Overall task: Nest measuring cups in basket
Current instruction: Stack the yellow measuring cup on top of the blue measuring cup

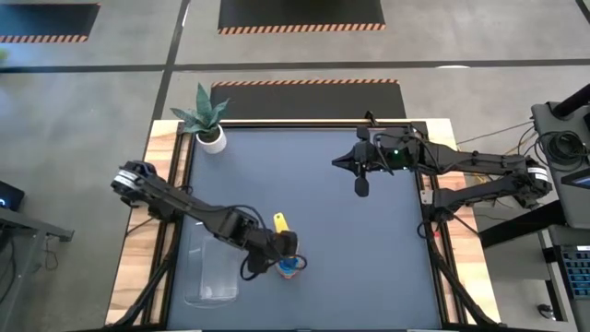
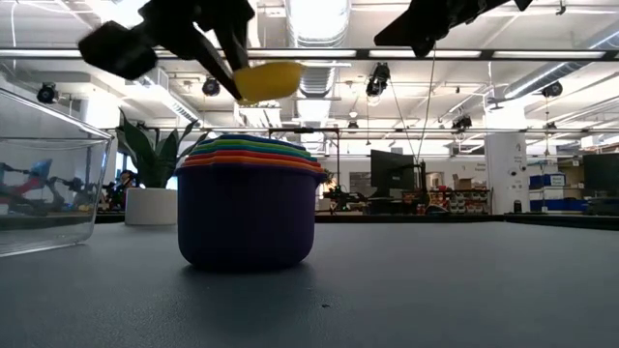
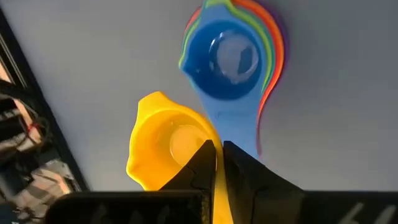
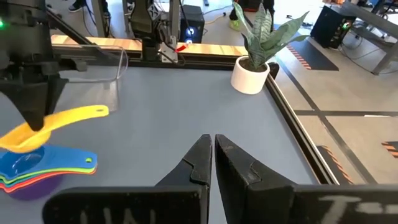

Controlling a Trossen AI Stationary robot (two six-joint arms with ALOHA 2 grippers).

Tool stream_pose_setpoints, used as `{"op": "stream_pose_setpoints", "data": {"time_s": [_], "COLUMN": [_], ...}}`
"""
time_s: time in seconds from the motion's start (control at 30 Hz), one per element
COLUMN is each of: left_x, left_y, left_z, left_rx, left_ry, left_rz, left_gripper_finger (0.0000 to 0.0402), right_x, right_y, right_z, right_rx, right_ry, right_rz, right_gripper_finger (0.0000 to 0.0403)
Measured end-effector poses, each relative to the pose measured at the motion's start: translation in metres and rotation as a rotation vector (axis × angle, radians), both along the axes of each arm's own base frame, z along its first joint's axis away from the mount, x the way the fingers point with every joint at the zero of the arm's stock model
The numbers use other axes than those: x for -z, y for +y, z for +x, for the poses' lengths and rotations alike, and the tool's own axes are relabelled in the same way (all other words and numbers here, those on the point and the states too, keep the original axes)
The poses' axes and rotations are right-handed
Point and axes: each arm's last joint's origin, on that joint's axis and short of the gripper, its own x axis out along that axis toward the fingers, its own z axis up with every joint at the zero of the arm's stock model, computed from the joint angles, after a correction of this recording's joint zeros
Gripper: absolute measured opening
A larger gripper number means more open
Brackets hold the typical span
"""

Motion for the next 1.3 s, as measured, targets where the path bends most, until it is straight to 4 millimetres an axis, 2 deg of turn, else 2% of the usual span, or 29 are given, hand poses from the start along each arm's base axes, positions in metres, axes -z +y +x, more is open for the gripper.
{"op": "stream_pose_setpoints", "data": {"time_s": [0.2, 0.53, 0.77, 0.93, 1.3], "left_x": [0.001, -0.003, 0.0, 0.013, 0.015], "left_y": [-0.006, -0.015, -0.012, -0.01, -0.001], "left_z": [-0.002, -0.005, -0.004, 0.005, 0.014], "left_rx": [0.095, 0.204, 0.21, 0.194, 0.212], "left_ry": [0.019, 0.094, 0.095, 0.11, 0.085], "left_rz": [0.006, -0.168, -0.196, -0.189, -0.228], "left_gripper_finger": [0.0003, 0.0003, 0.0003, 0.0004, 0.0012], "right_x": [-0.001, 0.003, 0.01, 0.01, 0.01], "right_y": [0.0, -0.002, -0.003, -0.004, -0.004], "right_z": [0.0, 0.009, 0.016, 0.016, 0.016], "right_rx": [0.002, 0.005, 0.007, 0.006, 0.003], "right_ry": [-0.008, -0.012, 0.01, 0.011, 0.01], "right_rz": [-0.002, 0.006, 0.015, 0.012, 0.004], "right_gripper_finger": [0.0009, 0.0009, 0.0009, 0.0009, 0.0009]}}
